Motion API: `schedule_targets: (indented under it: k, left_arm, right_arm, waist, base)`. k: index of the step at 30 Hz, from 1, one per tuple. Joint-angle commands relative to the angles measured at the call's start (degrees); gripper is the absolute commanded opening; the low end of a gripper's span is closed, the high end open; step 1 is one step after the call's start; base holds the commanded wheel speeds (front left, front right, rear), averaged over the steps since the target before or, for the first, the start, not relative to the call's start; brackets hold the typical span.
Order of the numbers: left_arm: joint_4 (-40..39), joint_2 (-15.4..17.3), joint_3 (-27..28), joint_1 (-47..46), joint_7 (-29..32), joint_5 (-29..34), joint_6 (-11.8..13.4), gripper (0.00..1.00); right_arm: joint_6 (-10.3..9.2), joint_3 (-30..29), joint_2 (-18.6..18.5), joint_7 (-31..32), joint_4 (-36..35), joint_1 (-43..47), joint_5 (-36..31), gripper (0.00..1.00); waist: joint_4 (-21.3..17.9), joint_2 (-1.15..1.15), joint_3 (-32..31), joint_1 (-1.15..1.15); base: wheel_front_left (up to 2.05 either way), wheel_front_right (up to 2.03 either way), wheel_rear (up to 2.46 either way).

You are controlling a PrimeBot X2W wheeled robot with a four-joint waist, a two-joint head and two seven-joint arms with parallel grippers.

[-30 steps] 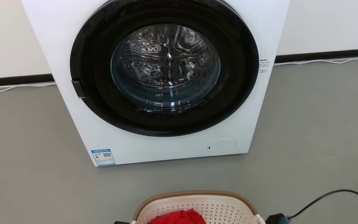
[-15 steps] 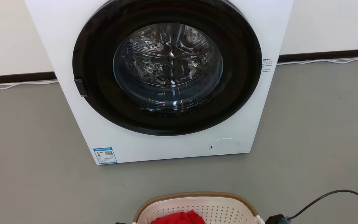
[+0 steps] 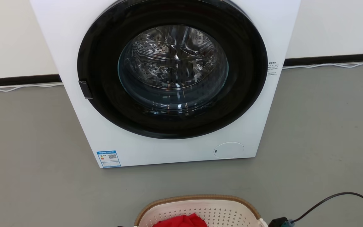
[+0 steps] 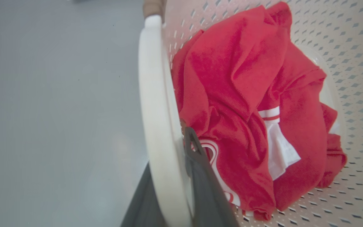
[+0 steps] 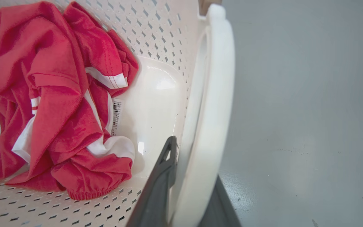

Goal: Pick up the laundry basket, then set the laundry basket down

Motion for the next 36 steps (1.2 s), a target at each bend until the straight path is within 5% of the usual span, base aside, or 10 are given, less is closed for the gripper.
schedule_targets:
  k: [1, 36]
  left_arm:
    - [-0.83, -0.72, -0.07, -2.97, -0.76, 0.24, -1.39, 0.00]
    - [0.20, -0.72, -3.25, -4.91, -1.25, -3.17, -1.14, 0.00]
  right_arm:
    - [0.45, 1.40, 1.12, -1.16, -1.15, -1.98, -0.02, 0.00]
    - [0.45, 2.47, 1.12, -1.99, -0.63, -3.47, 1.20, 0.00]
  waist:
    - [-0.01, 0.00, -0.07, 0.00]
    - [-1.28, 0.00, 0.24, 0.00]
  base:
    - [0.00, 0.00, 0.00]
    - [0.00, 0.00, 0.00]
